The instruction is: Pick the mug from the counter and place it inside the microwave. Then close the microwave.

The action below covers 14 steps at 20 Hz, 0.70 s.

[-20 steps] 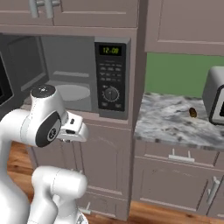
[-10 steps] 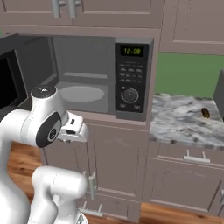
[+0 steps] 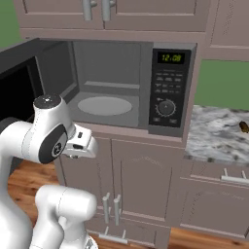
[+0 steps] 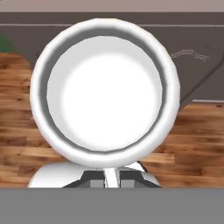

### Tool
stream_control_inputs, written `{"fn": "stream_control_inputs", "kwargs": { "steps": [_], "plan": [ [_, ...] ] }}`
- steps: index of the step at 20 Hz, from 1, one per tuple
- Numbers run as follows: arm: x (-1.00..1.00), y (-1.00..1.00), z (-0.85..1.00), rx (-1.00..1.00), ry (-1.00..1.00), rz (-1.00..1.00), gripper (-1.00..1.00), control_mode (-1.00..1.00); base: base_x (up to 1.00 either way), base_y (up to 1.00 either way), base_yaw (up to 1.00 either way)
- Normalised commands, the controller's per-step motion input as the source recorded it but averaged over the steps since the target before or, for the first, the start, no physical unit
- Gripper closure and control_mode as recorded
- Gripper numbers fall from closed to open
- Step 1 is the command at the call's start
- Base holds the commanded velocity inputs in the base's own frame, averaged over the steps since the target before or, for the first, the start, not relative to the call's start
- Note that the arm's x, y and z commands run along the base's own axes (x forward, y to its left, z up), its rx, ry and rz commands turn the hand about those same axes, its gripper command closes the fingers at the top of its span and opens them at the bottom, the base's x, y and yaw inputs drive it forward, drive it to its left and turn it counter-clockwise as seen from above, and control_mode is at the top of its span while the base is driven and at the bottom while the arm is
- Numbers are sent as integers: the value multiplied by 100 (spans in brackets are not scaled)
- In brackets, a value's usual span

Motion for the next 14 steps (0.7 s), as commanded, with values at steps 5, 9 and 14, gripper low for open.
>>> {"fn": "stream_control_inputs", "kwargs": {
  "steps": [5,9,14],
  "plan": [
    [0,0,0,0,0,0,100,100,0,4,-2],
    [0,0,0,0,0,0,100,100,0,0,0],
    [0,0,0,0,0,0,100,100,0,0,0]
  ]
}}
